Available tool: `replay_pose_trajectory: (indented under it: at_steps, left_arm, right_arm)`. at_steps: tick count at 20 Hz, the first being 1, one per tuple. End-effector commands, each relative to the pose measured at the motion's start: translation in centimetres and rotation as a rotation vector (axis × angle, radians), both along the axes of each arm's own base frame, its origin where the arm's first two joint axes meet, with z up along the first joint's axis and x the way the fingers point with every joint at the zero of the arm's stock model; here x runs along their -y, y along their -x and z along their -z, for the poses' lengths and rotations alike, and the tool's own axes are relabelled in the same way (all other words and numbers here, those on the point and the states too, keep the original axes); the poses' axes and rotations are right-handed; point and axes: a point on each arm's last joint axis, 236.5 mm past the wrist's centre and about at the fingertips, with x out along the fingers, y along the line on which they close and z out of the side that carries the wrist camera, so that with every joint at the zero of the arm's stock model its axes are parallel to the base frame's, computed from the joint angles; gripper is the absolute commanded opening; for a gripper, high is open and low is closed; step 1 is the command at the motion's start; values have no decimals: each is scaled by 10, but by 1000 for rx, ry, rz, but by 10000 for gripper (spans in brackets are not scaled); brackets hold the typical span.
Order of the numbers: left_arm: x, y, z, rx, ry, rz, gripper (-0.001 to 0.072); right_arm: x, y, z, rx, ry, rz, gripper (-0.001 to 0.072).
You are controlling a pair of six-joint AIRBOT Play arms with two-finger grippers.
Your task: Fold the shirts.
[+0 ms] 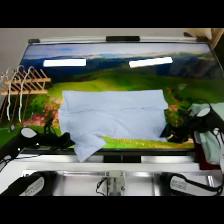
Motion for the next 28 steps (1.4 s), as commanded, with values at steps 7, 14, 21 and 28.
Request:
replay_pose_trajectory:
  at_steps: [7, 14, 21, 28]
  left_arm:
    - [1, -11, -9, 28, 8, 0, 38]
    - [-6, -51, -44, 219, -9, 92, 36]
    - [-38, -162, -174, 590, -69, 192, 35]
    - [-39, -256, -123, 400, 5, 93, 37]
  right_arm:
    - [2, -17, 10, 55, 31, 75, 427]
    - [2, -21, -6, 92, -2, -24, 66]
    - [43, -147, -93, 486, 180, 29, 65]
    - [7, -260, -63, 584, 256, 5, 66]
